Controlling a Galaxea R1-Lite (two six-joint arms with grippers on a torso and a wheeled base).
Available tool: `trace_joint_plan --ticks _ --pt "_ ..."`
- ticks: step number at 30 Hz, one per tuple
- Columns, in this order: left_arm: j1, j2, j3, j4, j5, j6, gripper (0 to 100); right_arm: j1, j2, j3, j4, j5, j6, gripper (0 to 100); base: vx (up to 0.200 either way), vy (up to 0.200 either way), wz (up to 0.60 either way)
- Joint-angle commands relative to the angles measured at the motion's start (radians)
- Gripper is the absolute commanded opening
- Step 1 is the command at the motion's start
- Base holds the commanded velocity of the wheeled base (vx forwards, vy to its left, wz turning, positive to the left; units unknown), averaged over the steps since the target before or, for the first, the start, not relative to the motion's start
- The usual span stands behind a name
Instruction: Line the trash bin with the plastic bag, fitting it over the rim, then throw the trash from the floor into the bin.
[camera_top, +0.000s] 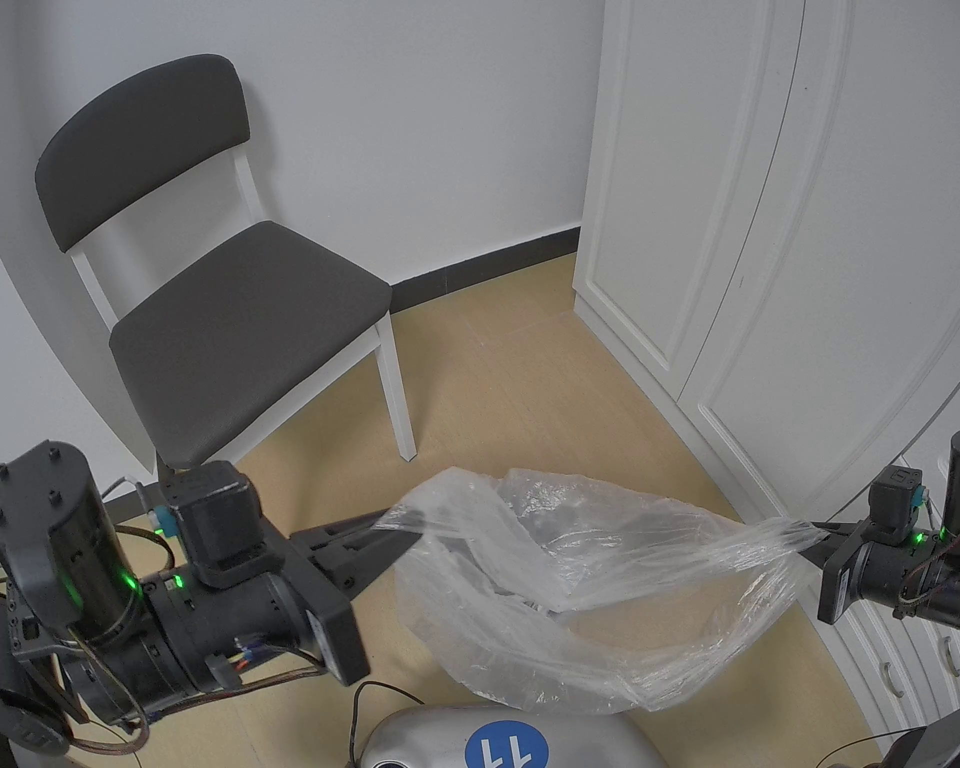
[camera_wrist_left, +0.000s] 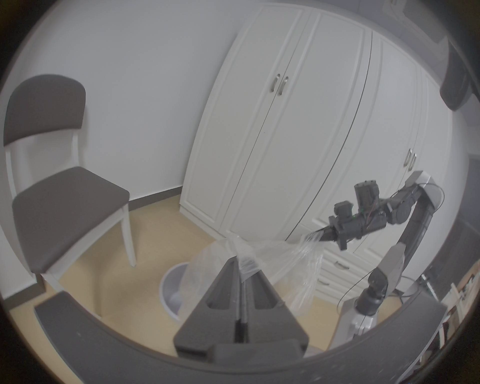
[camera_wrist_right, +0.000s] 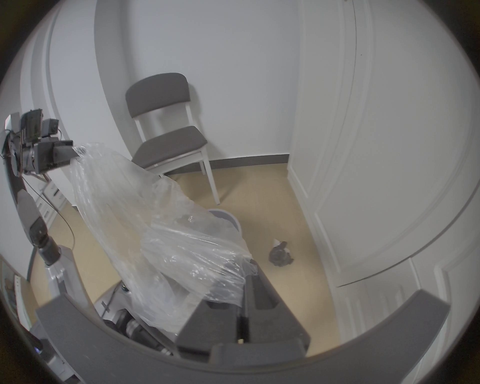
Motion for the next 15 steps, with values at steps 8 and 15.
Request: trace_joint_plan --ticks 8,15 --pt "-0.077 0.272 -0.002 -0.190 0.002 -0.097 0 0.075 0.221 0.027 -0.220 0.046 0.080 0 0.000 0.000 0.00" --pt "0.027 0.414 -0.121 -0.273 -0.005 -0.120 0 0.066 0.439 -0.045 -0.465 0.160 0.197 0 0.000 0.000 0.00"
